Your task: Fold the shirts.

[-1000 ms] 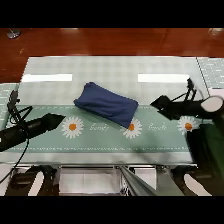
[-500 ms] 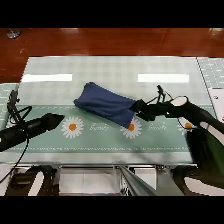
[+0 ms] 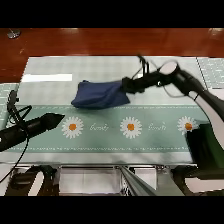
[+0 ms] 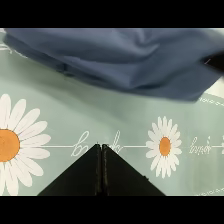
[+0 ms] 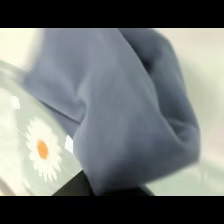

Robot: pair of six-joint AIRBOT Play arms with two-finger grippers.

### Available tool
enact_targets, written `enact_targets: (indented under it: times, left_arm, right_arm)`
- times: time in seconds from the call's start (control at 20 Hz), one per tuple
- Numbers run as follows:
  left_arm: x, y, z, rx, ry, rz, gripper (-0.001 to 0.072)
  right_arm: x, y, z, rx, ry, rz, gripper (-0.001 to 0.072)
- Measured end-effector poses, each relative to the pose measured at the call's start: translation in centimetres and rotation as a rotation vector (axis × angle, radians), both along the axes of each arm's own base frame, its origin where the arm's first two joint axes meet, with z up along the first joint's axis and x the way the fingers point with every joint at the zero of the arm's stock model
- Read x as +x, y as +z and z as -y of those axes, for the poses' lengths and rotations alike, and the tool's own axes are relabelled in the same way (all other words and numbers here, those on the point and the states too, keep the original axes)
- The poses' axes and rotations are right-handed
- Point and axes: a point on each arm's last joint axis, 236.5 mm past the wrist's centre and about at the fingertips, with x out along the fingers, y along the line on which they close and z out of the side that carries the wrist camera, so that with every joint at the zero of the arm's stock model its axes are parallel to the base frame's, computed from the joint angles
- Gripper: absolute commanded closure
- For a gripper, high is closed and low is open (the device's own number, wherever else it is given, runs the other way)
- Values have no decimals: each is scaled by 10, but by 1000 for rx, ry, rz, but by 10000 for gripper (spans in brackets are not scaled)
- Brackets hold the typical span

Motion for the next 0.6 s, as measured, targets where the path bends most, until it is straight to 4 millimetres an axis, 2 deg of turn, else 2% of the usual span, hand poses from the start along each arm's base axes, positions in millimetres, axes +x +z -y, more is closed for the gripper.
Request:
enact_targets:
  times: [0.15,0.3,0.35,0.45,0.6]
  left_arm:
    - [0,0,0,0,0,0,672]
    - [0,0,0,0,0,0,672]
    - [0,0,0,0,0,0,672]
    - [0,0,0,0,0,1,672]
    - [0,0,0,0,0,0,672]
  right_arm:
    - [30,81,21,-116,37,193,688]
    - [45,147,67,-194,-21,295,688]
    - [48,162,89,-217,-61,307,688]
    - [50,183,143,-275,-175,307,688]
    - [35,200,237,-354,-364,240,688]
